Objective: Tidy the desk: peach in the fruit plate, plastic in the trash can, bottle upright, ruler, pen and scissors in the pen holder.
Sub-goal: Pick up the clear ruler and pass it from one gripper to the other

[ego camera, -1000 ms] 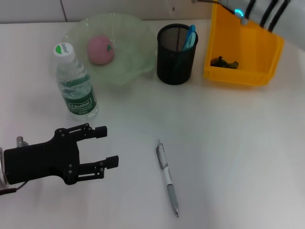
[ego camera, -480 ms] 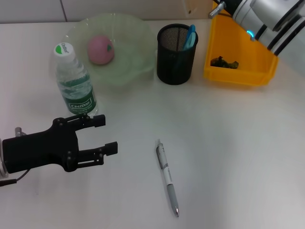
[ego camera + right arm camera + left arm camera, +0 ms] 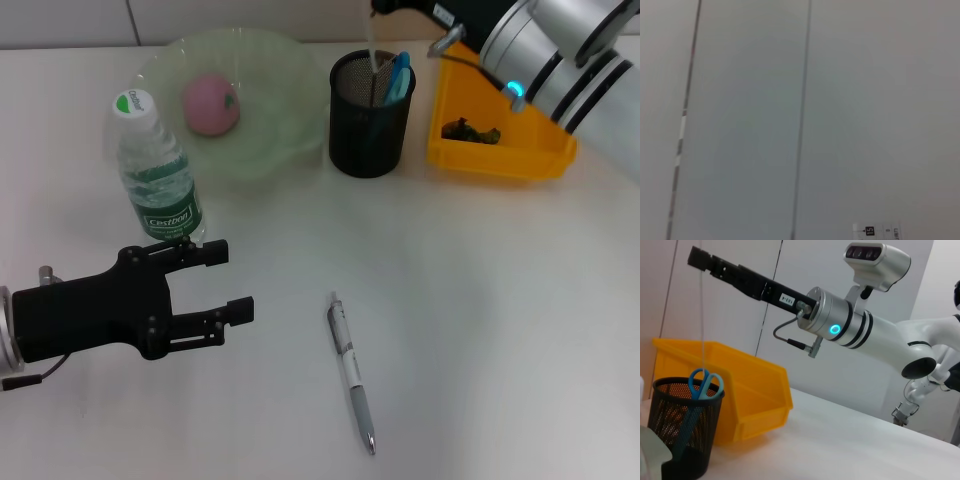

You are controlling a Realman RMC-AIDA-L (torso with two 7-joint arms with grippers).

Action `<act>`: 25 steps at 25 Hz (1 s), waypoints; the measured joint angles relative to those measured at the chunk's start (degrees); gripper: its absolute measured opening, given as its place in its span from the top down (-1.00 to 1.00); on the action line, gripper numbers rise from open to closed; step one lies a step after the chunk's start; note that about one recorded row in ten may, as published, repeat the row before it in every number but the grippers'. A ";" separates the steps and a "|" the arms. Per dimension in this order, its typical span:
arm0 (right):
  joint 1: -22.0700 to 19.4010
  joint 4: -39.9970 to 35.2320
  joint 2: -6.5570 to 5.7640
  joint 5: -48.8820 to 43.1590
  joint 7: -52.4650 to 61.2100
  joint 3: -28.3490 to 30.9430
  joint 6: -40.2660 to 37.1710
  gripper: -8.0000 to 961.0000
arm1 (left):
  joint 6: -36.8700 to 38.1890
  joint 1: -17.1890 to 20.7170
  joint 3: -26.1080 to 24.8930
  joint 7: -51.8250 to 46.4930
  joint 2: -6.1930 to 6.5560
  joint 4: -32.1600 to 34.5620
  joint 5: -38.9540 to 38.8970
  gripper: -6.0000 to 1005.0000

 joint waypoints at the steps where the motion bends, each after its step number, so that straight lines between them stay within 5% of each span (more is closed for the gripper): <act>1: 0.00 0.00 0.00 0.00 0.00 0.00 0.00 0.17 | 0.00 0.00 0.00 0.00 0.00 0.00 0.00 -0.59; 25: 0.83 0.39 -0.04 -0.30 0.38 -4.41 5.10 0.17 | 0.11 0.01 0.34 0.23 -0.09 -1.40 0.06 -0.59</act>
